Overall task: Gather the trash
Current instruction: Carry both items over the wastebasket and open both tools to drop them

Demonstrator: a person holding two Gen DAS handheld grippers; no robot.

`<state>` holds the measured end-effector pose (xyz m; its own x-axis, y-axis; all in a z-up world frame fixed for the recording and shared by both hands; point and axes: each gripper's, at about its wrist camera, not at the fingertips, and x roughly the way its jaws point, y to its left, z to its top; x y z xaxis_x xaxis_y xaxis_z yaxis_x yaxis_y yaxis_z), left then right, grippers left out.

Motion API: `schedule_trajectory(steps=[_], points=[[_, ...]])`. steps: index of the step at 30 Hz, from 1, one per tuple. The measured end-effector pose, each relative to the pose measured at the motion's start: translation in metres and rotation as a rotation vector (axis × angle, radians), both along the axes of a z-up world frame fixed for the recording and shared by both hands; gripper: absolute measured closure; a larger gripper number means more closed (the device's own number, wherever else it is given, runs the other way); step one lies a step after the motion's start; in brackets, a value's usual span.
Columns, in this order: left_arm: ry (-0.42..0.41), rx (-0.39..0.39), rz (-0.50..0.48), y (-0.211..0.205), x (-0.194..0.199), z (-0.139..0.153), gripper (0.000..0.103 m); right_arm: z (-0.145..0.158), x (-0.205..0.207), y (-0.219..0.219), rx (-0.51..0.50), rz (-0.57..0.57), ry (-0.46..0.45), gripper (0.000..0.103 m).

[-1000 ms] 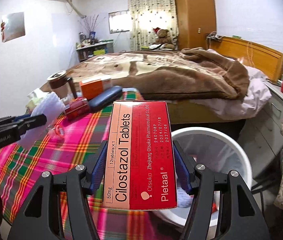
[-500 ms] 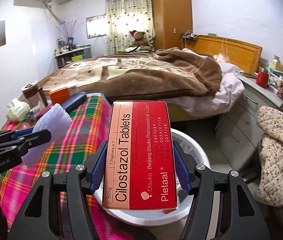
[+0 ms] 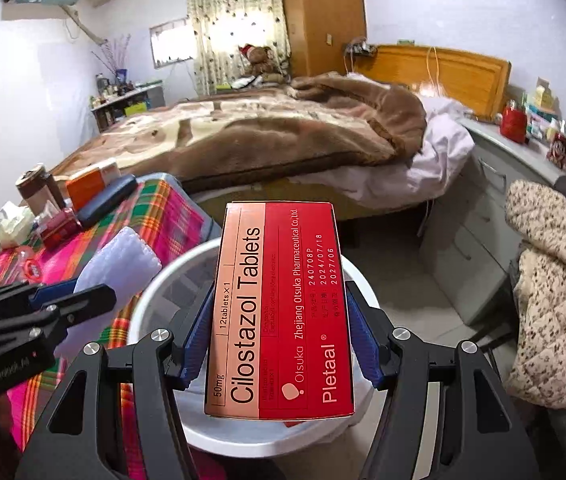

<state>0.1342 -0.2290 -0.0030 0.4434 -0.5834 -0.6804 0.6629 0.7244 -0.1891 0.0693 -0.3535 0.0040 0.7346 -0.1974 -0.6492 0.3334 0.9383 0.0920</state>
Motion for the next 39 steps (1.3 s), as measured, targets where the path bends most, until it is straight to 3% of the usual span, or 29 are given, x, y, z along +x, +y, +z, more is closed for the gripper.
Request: schedule_trajectory(steps=[9,14,19,39], points=[[0.018,0.024,-0.012,-0.026,0.001,-0.016,0.074,-0.015,0.009,-0.014,-0.002,0.018,0.055,0.040],[0.042,0.025,0.005,-0.028,0.007,-0.020,0.048,-0.019,0.006,-0.020,-0.005,0.000,0.077,0.040],[0.042,0.027,0.018,-0.024,0.008,-0.020,0.046,-0.019,0.005,-0.022,-0.011,-0.015,0.072,0.033],[0.003,-0.023,0.139,0.041,0.019,0.002,0.043,0.002,0.005,0.003,-0.032,0.021,-0.006,0.032]])
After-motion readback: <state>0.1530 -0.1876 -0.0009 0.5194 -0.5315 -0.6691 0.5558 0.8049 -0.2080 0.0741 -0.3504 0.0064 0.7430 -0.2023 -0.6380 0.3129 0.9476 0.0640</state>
